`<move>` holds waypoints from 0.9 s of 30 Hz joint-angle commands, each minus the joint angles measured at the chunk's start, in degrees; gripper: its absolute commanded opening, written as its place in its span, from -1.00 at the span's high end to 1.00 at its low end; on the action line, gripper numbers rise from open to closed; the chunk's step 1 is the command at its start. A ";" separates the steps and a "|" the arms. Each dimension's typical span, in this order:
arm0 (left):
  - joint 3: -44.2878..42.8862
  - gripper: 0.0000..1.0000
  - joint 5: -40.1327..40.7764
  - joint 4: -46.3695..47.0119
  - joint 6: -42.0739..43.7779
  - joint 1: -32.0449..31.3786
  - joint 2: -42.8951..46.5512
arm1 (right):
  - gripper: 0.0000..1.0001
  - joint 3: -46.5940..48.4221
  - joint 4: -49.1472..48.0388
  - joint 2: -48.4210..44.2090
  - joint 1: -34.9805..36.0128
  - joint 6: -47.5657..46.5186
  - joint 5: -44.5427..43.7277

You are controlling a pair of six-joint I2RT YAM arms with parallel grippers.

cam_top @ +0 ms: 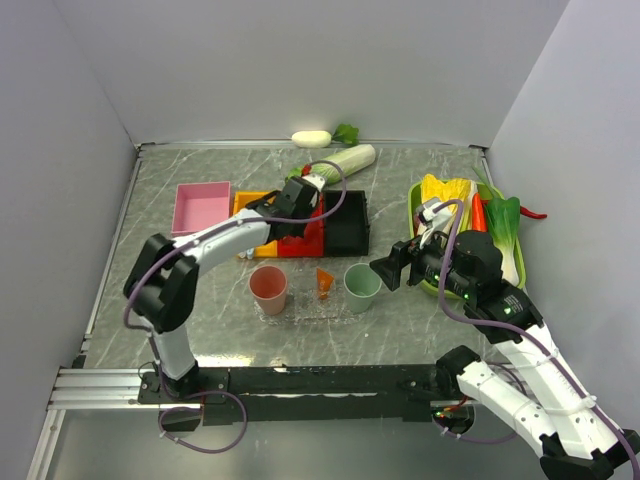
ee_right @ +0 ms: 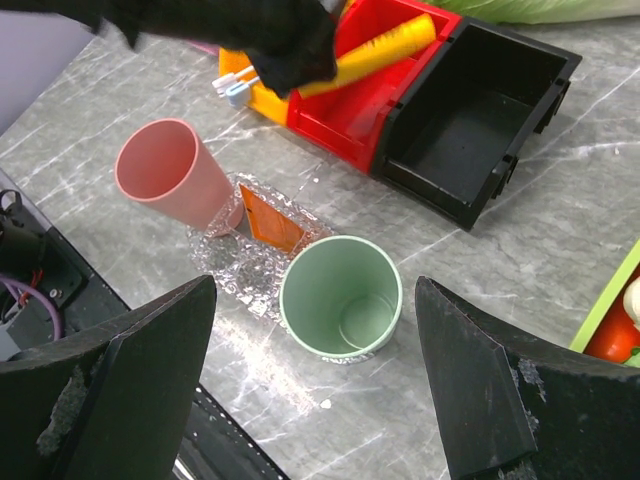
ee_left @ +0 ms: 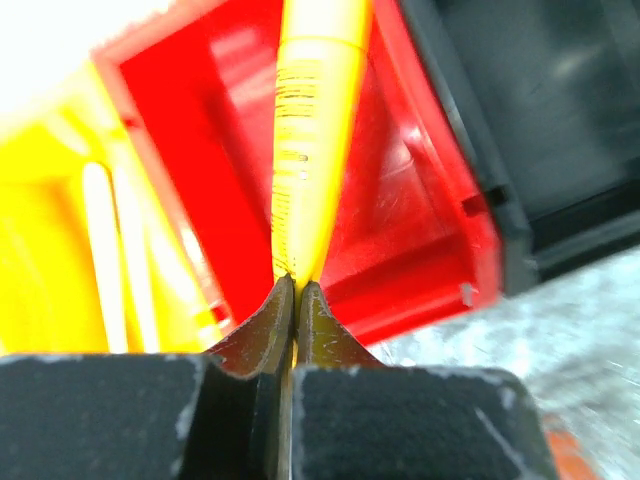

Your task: Prepare toiletry sets of a toothbrush and toothpaste on the tray

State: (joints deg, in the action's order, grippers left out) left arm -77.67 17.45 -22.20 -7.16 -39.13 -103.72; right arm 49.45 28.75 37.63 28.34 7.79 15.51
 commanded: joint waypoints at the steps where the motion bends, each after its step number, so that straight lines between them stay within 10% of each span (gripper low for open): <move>1: 0.41 0.98 -4.00 1.90 1.36 -0.50 9.48 | -0.75 2.93 -1.06 -0.62 -0.30 -0.59 -0.48; 27: 29.59 0.98 -35.73 14.46 12.34 -0.50 51.42 | -0.83 19.28 -11.35 23.45 -0.30 12.68 20.34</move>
State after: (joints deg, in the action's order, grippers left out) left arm -48.51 -12.58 -14.41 2.59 -39.46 -54.46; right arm 65.39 22.26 58.78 28.34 16.19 31.11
